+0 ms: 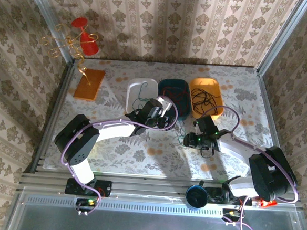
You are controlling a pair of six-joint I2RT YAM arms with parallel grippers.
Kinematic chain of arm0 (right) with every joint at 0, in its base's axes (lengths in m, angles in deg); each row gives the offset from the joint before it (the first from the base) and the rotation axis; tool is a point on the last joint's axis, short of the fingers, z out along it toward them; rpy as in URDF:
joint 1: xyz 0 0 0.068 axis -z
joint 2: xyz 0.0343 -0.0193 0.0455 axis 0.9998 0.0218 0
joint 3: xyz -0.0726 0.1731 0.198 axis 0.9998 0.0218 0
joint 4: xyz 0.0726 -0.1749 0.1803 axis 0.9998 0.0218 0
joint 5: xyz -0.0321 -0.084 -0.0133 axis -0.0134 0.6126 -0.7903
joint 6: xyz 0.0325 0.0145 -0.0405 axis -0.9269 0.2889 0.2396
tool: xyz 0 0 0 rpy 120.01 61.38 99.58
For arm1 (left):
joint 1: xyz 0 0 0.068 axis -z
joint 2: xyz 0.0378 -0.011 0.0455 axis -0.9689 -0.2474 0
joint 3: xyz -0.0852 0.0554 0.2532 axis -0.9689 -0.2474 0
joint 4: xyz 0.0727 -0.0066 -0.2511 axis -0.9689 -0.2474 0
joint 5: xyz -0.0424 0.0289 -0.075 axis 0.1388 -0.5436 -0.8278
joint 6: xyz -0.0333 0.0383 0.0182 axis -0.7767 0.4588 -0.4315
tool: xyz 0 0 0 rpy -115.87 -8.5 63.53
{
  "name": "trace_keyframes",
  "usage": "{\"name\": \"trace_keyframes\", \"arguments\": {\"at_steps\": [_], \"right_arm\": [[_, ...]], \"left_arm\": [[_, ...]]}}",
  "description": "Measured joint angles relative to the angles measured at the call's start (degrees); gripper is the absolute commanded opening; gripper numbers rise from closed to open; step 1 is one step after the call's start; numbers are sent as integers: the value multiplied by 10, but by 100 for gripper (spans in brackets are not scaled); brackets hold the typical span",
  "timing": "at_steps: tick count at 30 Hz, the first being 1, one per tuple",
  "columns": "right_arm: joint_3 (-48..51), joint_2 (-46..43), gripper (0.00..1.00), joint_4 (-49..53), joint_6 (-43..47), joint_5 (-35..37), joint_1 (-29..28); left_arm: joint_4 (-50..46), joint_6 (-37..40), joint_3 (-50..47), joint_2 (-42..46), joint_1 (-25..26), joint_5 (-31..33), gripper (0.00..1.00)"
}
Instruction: Untangle the cables
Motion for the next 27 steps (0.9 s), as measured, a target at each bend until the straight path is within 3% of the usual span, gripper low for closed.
{"name": "trace_keyframes", "arguments": {"at_steps": [12, 15, 21, 27], "right_arm": [[-54, 52, 33, 64, -14, 76, -37], [-71, 63, 28, 87, -19, 102, -49], [-95, 80, 7, 125, -31, 162, -72], [-81, 63, 4, 110, -10, 150, -67]], "left_arm": [[0, 0, 0, 0, 0, 0, 81], [0, 0, 0, 0, 0, 2, 81], [0, 0, 0, 0, 0, 3, 82], [10, 5, -1, 2, 0, -26, 83]]}}
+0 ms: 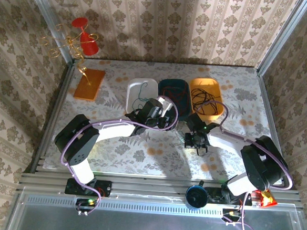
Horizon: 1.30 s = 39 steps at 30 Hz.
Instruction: Untangle the cables
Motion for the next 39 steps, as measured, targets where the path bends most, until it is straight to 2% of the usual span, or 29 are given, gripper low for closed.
{"name": "trace_keyframes", "arguments": {"at_steps": [4, 7, 11, 14, 20, 27, 34, 37, 39], "right_arm": [[26, -53, 3, -29, 33, -36, 13], [28, -104, 5, -44, 55, -67, 25], [28, -149, 5, -65, 74, -105, 33], [27, -153, 5, -71, 79, -118, 33], [23, -144, 5, -79, 78, -122, 33], [16, -143, 5, -96, 76, -122, 33], [-2, -142, 5, -111, 74, -122, 33], [-7, -138, 5, -116, 74, -122, 33], [-7, -138, 5, -119, 72, -122, 33]], "left_arm": [[35, 5, -23, 16, -8, -45, 83], [75, -2, -49, 29, -32, -103, 82], [135, -54, -67, 32, -87, -188, 63], [174, -82, -68, 32, -110, -238, 63], [191, -96, -66, 32, -100, -309, 63], [142, -91, -49, 31, -96, -328, 62], [94, -72, -10, 17, -82, -310, 59], [87, -65, -2, 11, -75, -306, 47], [78, -62, 7, 4, -72, -302, 32]]}}
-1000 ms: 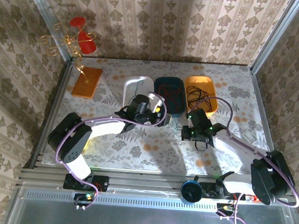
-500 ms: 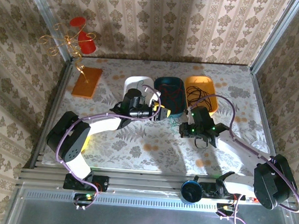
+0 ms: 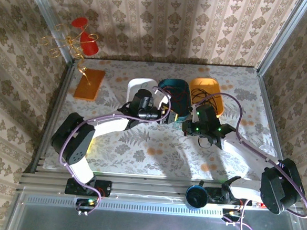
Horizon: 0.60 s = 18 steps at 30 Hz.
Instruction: Untangle the cables
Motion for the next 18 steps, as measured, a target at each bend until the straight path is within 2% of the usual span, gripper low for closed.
{"name": "trace_keyframes", "arguments": {"at_steps": [3, 7, 12, 18], "right_arm": [[0, 0, 5, -2, -1, 2, 0], [-1, 0, 5, -1, -2, 16, 0], [-18, 0, 5, 25, 5, 63, -3], [-38, -12, 5, 40, 17, 121, -12]], "left_arm": [[-12, 3, 6, -5, 2, 7, 12], [-35, 5, 16, -6, 2, 19, 0], [-44, 9, 17, -2, 3, 19, 0], [-79, 34, 16, 31, -3, -20, 0]]}}
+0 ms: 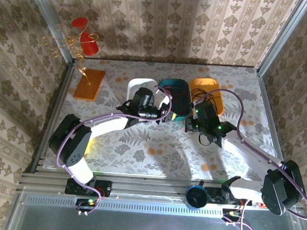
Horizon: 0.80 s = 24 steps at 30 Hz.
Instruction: Untangle the cables
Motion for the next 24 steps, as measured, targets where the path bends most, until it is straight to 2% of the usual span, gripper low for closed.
{"name": "trace_keyframes", "arguments": {"at_steps": [9, 14, 18, 22, 24], "right_arm": [[-3, -19, 5, 8, -9, 16, 0], [-2, -27, 5, 6, -15, -24, 23], [23, -54, 6, -22, -15, -118, 72], [43, -69, 5, -21, -12, -141, 153], [44, -69, 6, -16, -6, -165, 163]], "left_arm": [[-49, 38, -1, 19, -2, -42, 0], [-61, 47, -2, 21, -5, -56, 0], [-70, 55, -3, 29, -13, -65, 0], [-104, 61, -8, 46, -37, -73, 0], [-110, 64, -8, 47, -45, -72, 0]]}}
